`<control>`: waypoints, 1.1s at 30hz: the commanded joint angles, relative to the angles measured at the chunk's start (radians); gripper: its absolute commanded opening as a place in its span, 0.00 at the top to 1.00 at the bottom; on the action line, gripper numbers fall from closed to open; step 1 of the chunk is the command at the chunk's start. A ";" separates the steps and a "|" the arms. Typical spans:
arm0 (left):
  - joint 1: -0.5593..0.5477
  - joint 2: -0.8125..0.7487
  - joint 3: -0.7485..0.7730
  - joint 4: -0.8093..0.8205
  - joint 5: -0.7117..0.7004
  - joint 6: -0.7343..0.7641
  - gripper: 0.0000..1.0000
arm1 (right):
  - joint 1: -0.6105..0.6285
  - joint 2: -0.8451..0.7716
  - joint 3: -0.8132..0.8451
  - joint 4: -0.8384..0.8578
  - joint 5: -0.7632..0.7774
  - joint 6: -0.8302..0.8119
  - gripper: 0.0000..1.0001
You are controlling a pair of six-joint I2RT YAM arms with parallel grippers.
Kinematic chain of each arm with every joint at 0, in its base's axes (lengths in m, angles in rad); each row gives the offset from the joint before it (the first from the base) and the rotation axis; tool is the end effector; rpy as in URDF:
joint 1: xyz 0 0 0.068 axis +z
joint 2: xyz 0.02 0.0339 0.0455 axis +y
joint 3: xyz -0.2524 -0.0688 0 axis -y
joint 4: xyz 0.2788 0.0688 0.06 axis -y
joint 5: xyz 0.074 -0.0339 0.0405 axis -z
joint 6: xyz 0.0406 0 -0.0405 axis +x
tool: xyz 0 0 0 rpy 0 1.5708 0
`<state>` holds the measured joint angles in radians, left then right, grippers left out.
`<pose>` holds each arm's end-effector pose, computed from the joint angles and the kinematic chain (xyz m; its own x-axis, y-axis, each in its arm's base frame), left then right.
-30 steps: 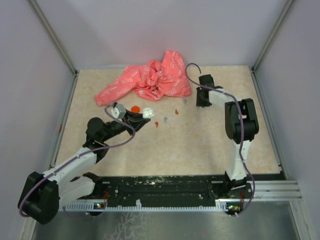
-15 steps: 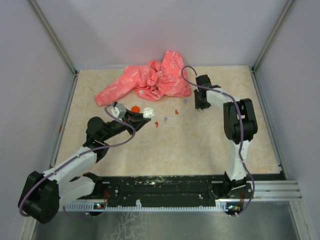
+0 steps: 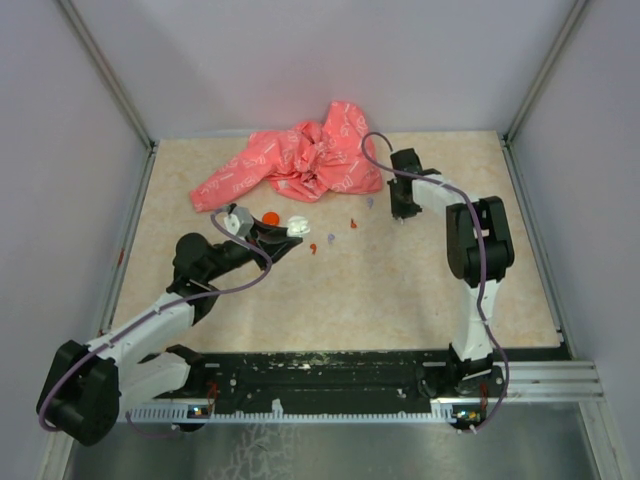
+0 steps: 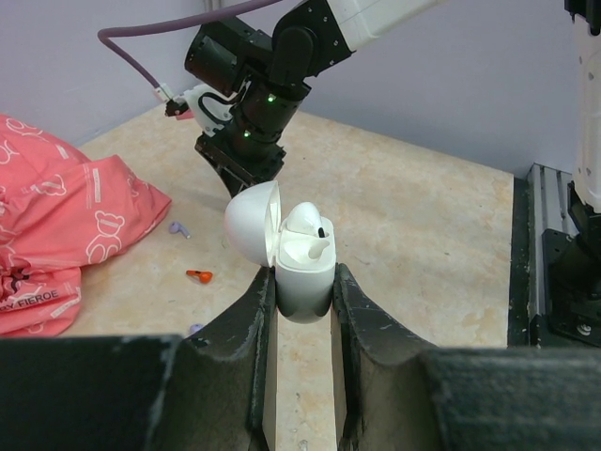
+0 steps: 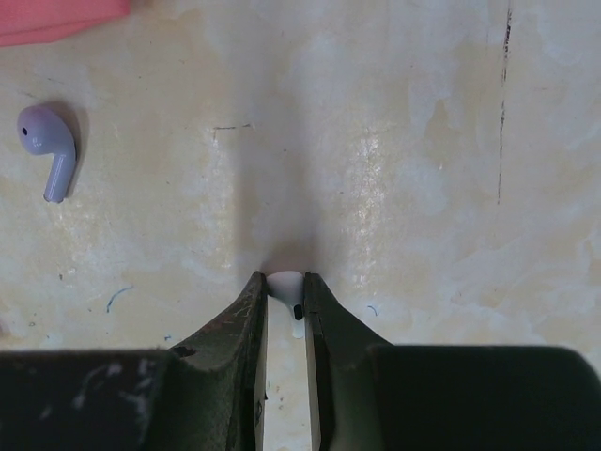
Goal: Insert the wireless bluetooth earbuds into the charging case
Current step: Pick up the earbud from the center of the board.
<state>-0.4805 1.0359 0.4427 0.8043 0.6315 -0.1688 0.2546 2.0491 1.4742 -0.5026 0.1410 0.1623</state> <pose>0.2199 -0.1416 0.2469 0.0345 -0.1709 -0.9847 0.9036 0.4263 -0.0423 0.4436 0.1095 0.1357 -0.8711 -0.0614 -0.4873 -0.0448 0.9980 -0.0456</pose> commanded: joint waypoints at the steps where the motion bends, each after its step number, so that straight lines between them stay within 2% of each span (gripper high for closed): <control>1: -0.001 0.006 0.023 0.036 0.027 -0.007 1.00 | 0.021 -0.036 -0.001 -0.017 0.022 -0.021 0.88; 9: 0.000 -0.017 0.000 0.052 0.017 0.057 1.00 | 0.090 -0.295 -0.120 0.090 0.030 -0.034 0.90; 16: 0.000 -0.016 -0.024 0.093 -0.022 0.065 1.00 | 0.223 -0.550 -0.191 0.174 0.061 -0.069 0.91; 25: 0.000 -0.047 -0.070 0.149 -0.062 0.096 1.00 | 0.399 -0.759 -0.248 0.306 0.037 -0.095 0.92; 30: 0.000 -0.035 -0.039 0.081 -0.048 0.084 1.00 | 0.499 -0.837 -0.288 0.401 -0.008 -0.110 0.93; 33: 0.000 -0.028 -0.042 0.098 -0.019 0.090 1.00 | 0.550 -0.871 -0.313 0.462 -0.036 -0.116 0.93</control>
<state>-0.4805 1.0080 0.3847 0.8806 0.5865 -0.0887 0.7490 1.2507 1.1786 -0.1925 0.1524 0.0685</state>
